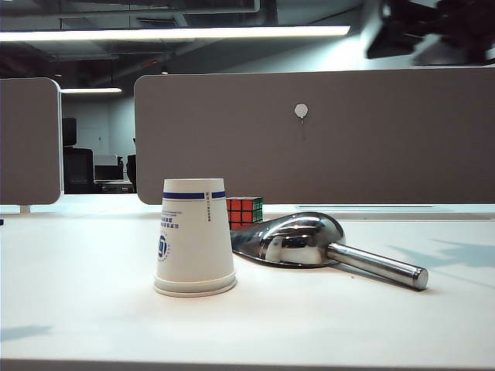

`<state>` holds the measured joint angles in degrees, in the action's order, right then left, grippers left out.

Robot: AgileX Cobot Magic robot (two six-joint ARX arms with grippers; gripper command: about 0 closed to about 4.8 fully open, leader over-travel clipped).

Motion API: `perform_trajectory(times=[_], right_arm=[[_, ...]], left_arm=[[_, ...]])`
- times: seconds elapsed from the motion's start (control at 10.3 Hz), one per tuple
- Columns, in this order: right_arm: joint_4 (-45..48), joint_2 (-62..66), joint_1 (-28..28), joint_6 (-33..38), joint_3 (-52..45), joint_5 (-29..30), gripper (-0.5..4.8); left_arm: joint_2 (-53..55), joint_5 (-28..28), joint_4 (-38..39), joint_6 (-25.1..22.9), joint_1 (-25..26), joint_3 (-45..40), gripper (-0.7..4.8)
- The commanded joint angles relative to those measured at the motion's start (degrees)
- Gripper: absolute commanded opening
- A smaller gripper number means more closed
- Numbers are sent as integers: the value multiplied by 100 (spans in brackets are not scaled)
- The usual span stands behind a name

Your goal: Carefully pick up the cup on the right and stack it on top of the cup on the left.

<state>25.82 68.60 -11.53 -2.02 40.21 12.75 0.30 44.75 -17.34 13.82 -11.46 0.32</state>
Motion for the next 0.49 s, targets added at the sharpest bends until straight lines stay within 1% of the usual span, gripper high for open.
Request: perform_trajectory(times=[0.1,0.19,0.29,0.39,0.49], right_arm=[[-1434,-1121,575,-560,15,-669,418],[-2022,-1694,774,-573,15,-699,418],[-2358,-2234,894,-568,15,-822,418],[-2448,-2424,909,-568,15,-837,418],[-3263,-3547,962,-544,13,-992,417]], left_arm=[[2,-396,-72,13,-2,17,-5],[2,-734,-70,13,-2,17,-5],[2,-1174,-28,13,0,17,-5],[2,-1320,-2,13,0,17,-5],[2,-2114,245,11,0,17,-5]])
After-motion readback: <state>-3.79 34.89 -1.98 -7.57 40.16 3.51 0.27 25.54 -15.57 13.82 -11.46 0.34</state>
